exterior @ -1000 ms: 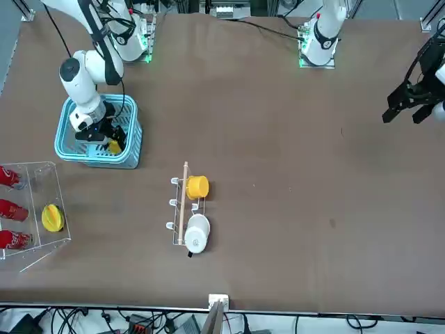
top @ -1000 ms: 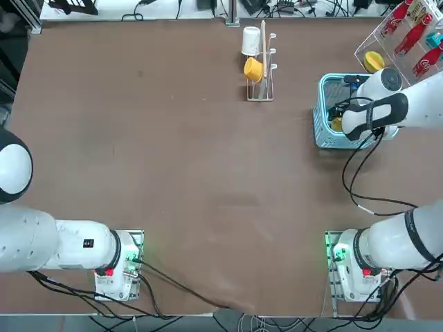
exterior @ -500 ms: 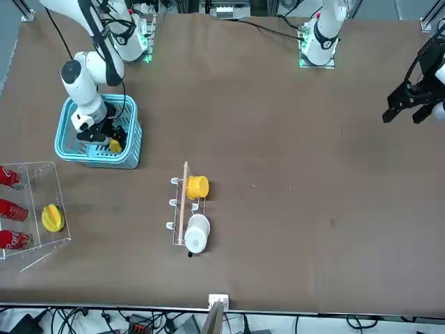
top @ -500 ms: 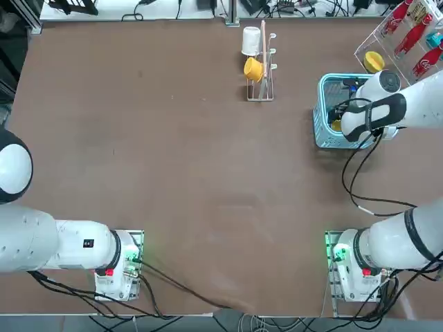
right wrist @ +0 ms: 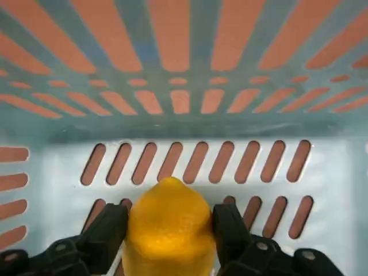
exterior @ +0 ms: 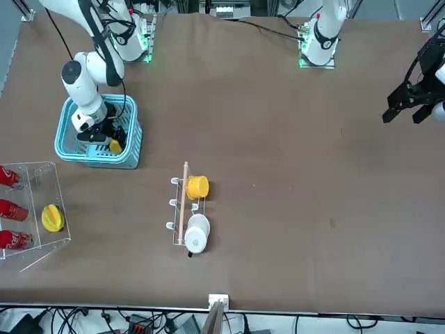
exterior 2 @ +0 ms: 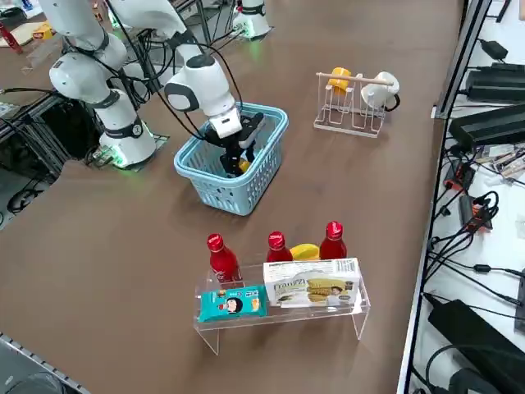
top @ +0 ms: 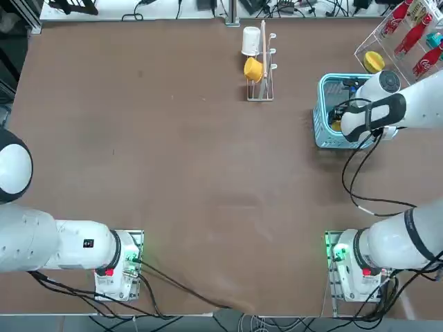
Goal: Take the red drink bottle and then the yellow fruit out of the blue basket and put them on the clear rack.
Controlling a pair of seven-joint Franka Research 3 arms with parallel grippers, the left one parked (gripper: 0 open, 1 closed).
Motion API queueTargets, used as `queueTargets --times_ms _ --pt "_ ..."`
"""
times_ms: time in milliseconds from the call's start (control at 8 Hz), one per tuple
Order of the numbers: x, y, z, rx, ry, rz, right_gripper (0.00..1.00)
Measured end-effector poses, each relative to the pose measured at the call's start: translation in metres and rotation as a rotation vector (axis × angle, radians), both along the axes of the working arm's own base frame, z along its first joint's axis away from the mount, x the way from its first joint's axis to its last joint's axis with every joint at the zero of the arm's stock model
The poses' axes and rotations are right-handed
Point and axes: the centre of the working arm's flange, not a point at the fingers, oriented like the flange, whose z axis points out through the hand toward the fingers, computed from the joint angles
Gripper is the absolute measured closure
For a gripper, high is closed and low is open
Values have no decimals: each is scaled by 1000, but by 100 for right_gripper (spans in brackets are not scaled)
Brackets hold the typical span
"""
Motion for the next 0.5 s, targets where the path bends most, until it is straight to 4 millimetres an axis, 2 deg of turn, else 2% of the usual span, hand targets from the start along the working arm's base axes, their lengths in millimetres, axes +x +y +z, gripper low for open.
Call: queueTargets --times_ms 250,500 --pt "1 0 1 0 4 0 14" --pt "5 0 14 -1 35 -1 14"
